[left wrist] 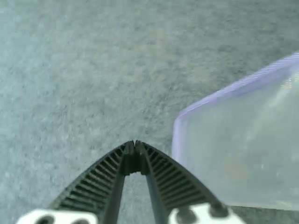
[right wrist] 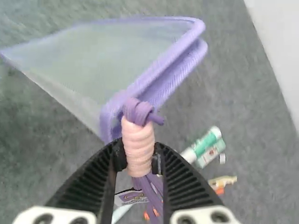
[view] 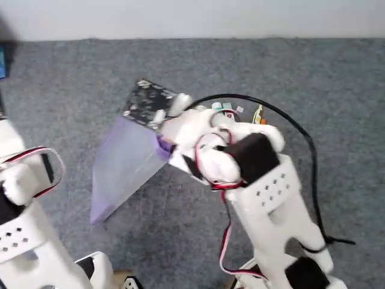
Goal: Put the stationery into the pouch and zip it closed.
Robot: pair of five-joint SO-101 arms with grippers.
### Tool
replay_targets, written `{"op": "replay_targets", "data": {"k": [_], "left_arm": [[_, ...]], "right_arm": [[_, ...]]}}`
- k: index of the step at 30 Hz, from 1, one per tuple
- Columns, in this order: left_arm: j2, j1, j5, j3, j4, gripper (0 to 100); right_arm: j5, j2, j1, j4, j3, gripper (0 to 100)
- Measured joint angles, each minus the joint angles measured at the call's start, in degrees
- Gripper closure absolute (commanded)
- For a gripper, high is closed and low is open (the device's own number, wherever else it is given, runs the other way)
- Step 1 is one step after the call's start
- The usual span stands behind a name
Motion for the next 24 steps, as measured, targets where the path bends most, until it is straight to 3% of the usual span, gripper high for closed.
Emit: {"op": "replay_targets", "data": {"k": [6, 15, 24], "left_arm": [[-5.6, 12.8, -0.4, -0.5, 0.0, 99], [-12.0, 22.9, -0.4, 1.2, 0.0, 99], [-14.5, 34.9, 3.7, 10.8, -2.5, 99]], "right_arm": [[-0.3, 9.3, -2.6, -2.0, -8.7, 98.9], [-0.3, 21.6, -1.5, -4.6, -27.4, 98.9], [-0.3, 25.1, -1.5, -4.6, -36.0, 98.9]]}}
